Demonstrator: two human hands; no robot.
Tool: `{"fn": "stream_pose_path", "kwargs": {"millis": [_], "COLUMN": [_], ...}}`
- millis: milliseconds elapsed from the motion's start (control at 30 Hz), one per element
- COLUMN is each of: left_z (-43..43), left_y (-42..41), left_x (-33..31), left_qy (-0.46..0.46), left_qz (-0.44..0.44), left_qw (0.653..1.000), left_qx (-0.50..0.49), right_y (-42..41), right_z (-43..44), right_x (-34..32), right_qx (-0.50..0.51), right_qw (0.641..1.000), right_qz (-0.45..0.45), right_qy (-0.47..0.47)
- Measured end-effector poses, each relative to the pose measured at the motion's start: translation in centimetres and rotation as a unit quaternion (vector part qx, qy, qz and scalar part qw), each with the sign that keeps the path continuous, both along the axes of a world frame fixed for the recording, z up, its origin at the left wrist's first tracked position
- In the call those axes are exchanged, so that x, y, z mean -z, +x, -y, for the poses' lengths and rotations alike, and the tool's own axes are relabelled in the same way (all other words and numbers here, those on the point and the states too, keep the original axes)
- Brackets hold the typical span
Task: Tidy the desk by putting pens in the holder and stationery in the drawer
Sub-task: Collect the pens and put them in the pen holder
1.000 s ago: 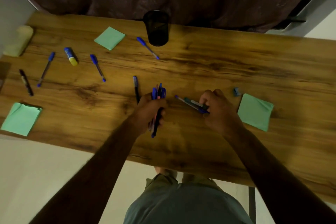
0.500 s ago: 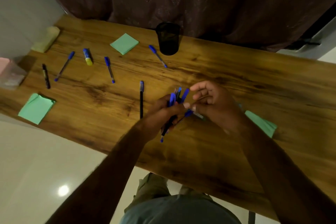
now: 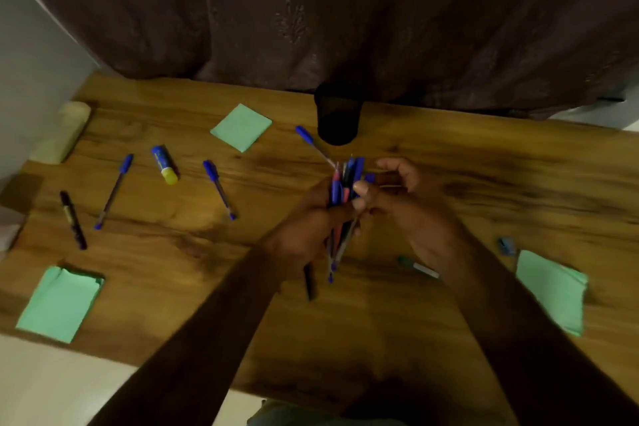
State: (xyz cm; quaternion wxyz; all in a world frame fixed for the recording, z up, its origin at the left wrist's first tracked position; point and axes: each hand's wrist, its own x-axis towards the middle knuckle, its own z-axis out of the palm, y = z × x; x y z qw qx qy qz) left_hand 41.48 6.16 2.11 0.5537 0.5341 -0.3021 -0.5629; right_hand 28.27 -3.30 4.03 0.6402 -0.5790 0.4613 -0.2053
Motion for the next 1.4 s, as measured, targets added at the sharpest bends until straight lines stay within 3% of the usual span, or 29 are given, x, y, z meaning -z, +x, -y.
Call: {"fn": "stream_pose_path", "kwargs": {"millis": [133,300,533,900,1133,1400], "left_z": [3.6,8.5,15.1,19.4,18.6,18.7], "left_y": [2.9,6.5,9.9,12.0,11.6,12.3], "left_x": [-1.2,-3.2,-6.2,-3.1,-1.6,-1.9], "left_qy": [-0.002,0.026,-0.109,-0.120,-0.100,-0.059], "left_qz": [-0.033,-0.129,0.093,0.097,0.070,0.123], "left_qw": [0.999,0.990,0.986,0.987,0.993,0.990], "left_qx": [-0.025,-0.051,-0.082,-0.050,-0.006,-0.023], "right_y": [1.9,5.3,11.0,13.6,13.3,13.2], "right_z": [0.4,2.4,8.9,13.3,13.1,13.2], "right_x": [-1.5,-3.7,-6.3,-3.1,-1.2,-1.0], "right_qx": [-0.053,-0.073,-0.008,0.030,0.034,0.021], "right_qw": [0.992,0.995,0.990,0.954,0.956,0.952], "right_qz": [0.036,0.045,0.046,-0.112,-0.144,-0.169], "right_qy": [0.111,0.050,-0.130,-0.278,-0.253,-0.252]}}
